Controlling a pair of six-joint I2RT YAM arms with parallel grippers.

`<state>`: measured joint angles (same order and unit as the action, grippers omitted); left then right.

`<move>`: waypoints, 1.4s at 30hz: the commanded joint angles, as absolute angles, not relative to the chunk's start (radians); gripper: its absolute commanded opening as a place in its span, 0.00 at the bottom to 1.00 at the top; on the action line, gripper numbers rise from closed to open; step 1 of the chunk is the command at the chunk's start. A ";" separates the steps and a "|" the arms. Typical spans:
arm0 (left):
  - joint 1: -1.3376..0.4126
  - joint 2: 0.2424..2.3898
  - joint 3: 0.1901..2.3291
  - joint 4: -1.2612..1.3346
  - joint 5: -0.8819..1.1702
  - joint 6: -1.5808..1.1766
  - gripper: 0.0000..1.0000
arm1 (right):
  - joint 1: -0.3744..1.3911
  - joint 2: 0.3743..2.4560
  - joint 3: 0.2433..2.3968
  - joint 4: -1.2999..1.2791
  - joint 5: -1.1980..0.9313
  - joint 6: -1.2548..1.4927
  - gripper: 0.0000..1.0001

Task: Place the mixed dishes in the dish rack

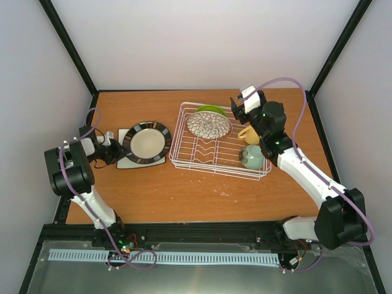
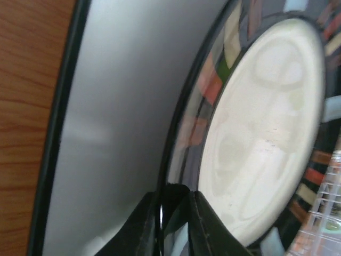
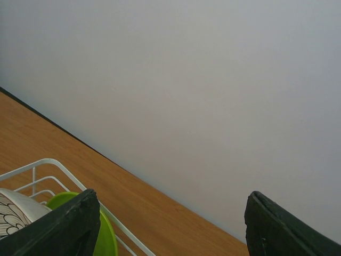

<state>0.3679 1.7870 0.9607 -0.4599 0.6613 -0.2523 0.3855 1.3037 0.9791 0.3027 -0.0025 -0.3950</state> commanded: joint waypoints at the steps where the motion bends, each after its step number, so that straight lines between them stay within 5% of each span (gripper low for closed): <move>1: 0.354 1.824 0.947 -0.464 0.645 -0.244 0.07 | 0.377 1.313 0.992 0.311 -0.011 -0.388 0.73; 4: 0.354 1.823 0.946 -0.461 0.650 -0.242 0.01 | 0.377 1.316 0.992 0.309 -0.013 -0.387 0.73; 25: 0.403 1.701 1.018 -0.341 0.979 -0.245 0.01 | 0.377 1.319 1.031 0.275 -0.093 -0.331 0.73; 42: 0.449 1.723 1.000 -0.123 1.307 -0.325 0.01 | 0.377 1.467 1.230 0.079 -0.467 -0.212 0.73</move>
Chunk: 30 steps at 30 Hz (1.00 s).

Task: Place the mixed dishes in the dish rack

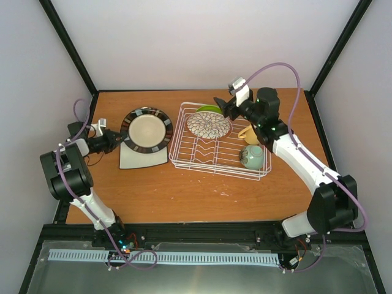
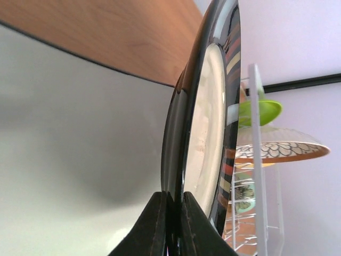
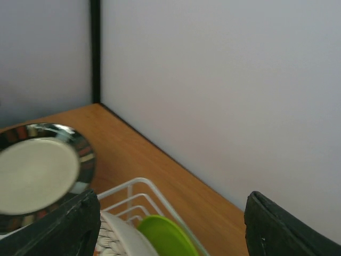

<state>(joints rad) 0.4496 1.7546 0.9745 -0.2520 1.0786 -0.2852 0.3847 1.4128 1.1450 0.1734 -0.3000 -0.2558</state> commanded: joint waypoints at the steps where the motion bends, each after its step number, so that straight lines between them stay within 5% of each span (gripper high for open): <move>1: 0.450 1.712 1.002 -0.111 1.320 -0.336 0.01 | 0.377 1.486 1.262 0.057 -0.507 -0.202 0.73; 17: 0.451 1.580 1.192 -0.199 1.393 -0.373 0.01 | 0.411 1.841 1.645 -0.222 -0.970 -0.069 0.69; 30: 0.451 1.456 1.191 -0.294 1.424 -0.339 0.01 | 0.470 2.079 1.866 -0.134 -1.228 0.223 0.70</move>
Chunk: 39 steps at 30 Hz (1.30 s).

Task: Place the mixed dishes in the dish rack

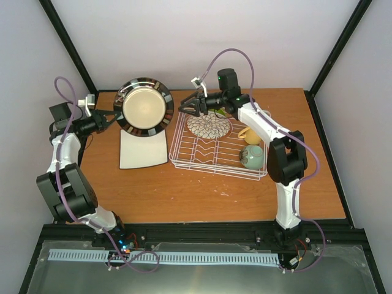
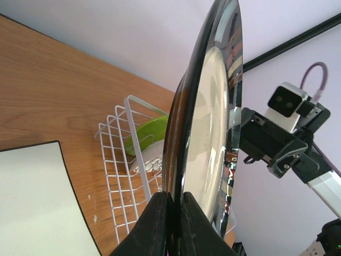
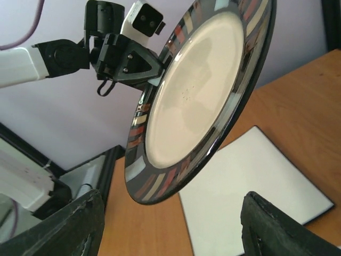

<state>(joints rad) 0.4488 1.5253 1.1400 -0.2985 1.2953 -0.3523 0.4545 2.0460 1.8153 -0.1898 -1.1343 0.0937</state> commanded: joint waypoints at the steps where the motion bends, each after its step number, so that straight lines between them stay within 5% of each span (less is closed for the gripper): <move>1: 0.451 1.449 1.187 -0.296 1.425 -0.336 0.01 | 0.471 2.089 1.872 -0.106 -1.229 0.261 0.70; 15: 0.451 1.391 1.127 -0.264 1.437 -0.363 0.01 | 0.565 2.250 2.065 -0.079 -1.274 0.394 0.64; 20: 0.450 1.381 1.106 -0.257 1.431 -0.366 0.01 | 0.614 2.309 2.144 -0.048 -1.311 0.453 0.46; 24: 0.450 1.380 1.101 -0.258 1.423 -0.363 0.01 | 0.633 2.320 2.145 0.001 -1.325 0.497 0.06; 31: 0.449 1.395 1.100 -0.281 1.380 -0.345 0.01 | 0.635 2.252 2.112 -0.066 -1.289 0.381 0.03; 34: 0.450 1.403 1.111 -0.320 1.333 -0.323 0.14 | 0.631 2.221 2.095 -0.081 -1.256 0.352 0.03; 37: 0.450 1.408 1.135 -0.368 1.261 -0.293 0.46 | 0.622 2.174 2.047 -0.064 -1.211 0.338 0.03; 39: 0.450 1.403 1.151 -0.387 1.208 -0.282 0.57 | 0.614 2.141 2.007 -0.035 -1.185 0.338 0.03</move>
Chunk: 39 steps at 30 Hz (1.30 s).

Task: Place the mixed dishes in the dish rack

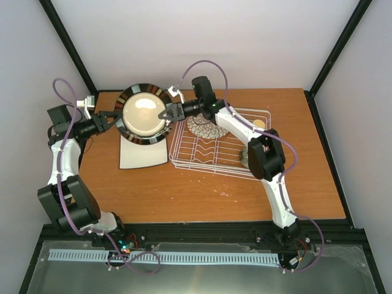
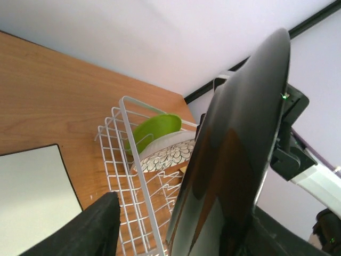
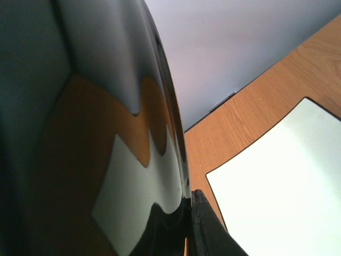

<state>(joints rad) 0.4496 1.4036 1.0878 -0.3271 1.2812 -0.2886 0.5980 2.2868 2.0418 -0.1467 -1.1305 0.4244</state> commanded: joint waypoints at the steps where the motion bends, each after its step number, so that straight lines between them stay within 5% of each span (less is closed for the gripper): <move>1: 0.450 1.398 1.157 -0.388 1.180 -0.282 0.69 | 0.606 2.126 1.986 -0.025 -1.165 0.341 0.03; 3: 0.451 1.384 1.167 -0.386 1.136 -0.289 0.93 | 0.595 2.098 1.946 0.005 -1.153 0.343 0.03; 5: 0.450 1.364 1.172 -0.368 1.083 -0.304 0.99 | 0.579 2.068 1.897 0.045 -1.133 0.356 0.03; 11: 0.451 1.274 1.162 -0.292 0.942 -0.357 1.00 | 0.531 1.969 1.777 0.111 -1.053 0.340 0.03; 19: 0.452 1.171 1.103 -0.245 0.734 -0.376 1.00 | 0.484 1.744 1.670 -0.108 -0.787 -0.033 0.03; 39: 0.452 1.224 0.991 -0.216 0.736 -0.345 1.00 | 0.481 1.333 1.277 -0.203 -0.182 -0.554 0.03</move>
<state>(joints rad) 0.4480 1.2167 0.9936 -0.2531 0.7334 -0.3565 0.4789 1.3895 1.2747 -0.3283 -0.2703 -0.4740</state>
